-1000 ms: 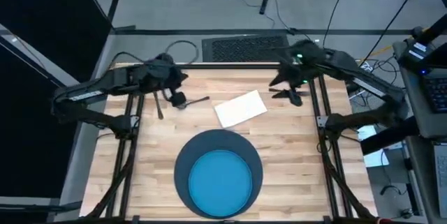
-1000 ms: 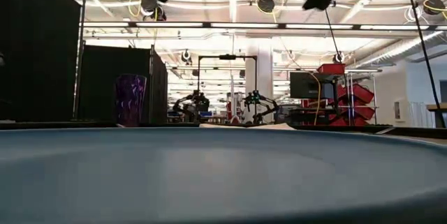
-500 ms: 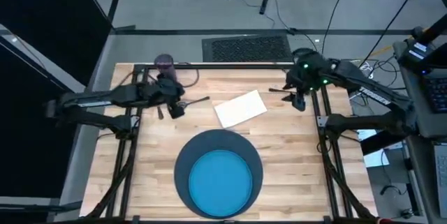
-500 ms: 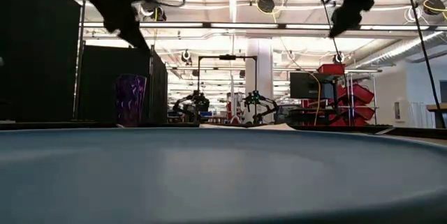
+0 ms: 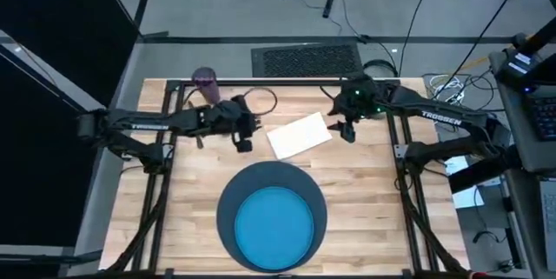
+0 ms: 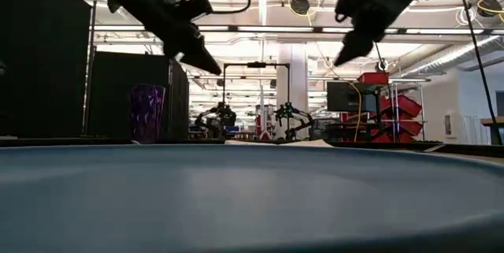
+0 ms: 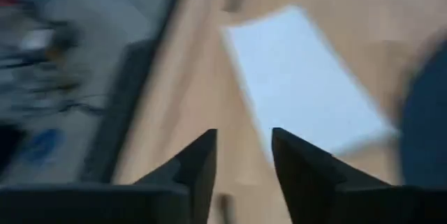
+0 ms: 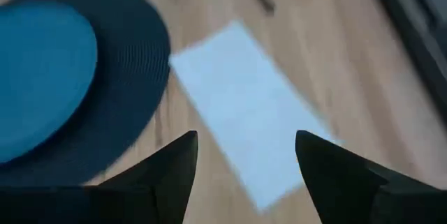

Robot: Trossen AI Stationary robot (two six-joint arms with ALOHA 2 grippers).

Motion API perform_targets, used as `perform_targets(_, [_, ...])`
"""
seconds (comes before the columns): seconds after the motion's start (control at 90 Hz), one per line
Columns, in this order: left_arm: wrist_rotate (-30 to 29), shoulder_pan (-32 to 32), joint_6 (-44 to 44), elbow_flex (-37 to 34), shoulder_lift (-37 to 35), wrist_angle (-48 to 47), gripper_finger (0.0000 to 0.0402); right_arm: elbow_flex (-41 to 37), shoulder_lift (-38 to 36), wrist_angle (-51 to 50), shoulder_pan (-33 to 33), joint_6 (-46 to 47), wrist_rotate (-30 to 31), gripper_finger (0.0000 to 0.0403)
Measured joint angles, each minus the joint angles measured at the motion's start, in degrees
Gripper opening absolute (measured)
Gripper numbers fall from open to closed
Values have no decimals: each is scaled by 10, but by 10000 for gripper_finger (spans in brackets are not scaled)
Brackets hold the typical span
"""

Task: Set table place
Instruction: Move the white napkin to the middle left of the table

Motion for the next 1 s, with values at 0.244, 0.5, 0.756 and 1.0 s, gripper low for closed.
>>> perform_targets(0.244, [-37,0,-31,0,9,96,147,0,-1,58,7,-28,1,228])
perform_targets(0.5, [77,-2,-45,0,25,136,148,0,-1,99,7,34,-1,228])
perform_targets(0.756, [105,3,-15,1,94,118,148,1,-2,58,7,85,-1,228])
perform_targets(1.0, [127,-29,77,31,164,40,148,1,-2,50,7,89,-1,228])
